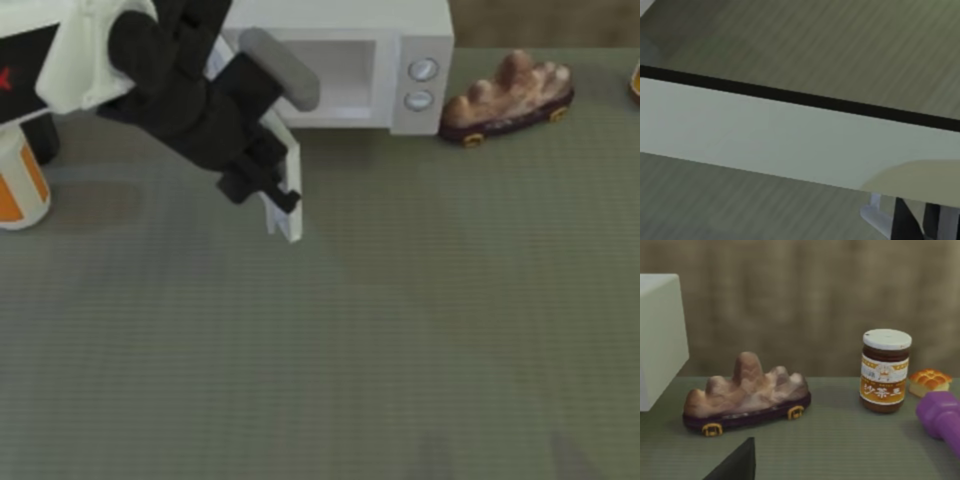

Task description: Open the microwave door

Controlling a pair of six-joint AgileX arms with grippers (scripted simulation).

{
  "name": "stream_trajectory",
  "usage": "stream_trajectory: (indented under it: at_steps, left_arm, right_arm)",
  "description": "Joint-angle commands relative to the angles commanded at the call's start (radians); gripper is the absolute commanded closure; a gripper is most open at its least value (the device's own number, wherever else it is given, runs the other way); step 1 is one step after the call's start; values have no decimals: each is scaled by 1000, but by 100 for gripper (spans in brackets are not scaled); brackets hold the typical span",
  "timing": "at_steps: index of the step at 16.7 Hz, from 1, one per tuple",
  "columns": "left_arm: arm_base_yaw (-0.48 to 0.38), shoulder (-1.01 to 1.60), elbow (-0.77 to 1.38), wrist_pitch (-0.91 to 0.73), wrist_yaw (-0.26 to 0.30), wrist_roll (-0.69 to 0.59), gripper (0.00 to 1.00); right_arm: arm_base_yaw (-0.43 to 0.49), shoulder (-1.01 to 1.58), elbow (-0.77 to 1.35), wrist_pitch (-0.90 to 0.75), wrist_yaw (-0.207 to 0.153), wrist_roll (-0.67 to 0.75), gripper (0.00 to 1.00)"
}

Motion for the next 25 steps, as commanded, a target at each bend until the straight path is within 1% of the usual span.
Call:
stream_trajectory:
  at_steps: [17, 19, 25]
  left_arm:
    - [-2, 3, -3, -1, 6, 2, 100]
    - [10, -3, -2, -8, 20, 34, 100]
    - [72, -17, -14, -56, 88, 189, 100]
  right_arm:
    - [0, 0, 0, 0, 0, 0, 0]
    - [0, 0, 0, 0, 0, 0, 0]
    - [0, 0, 0, 0, 0, 0, 0]
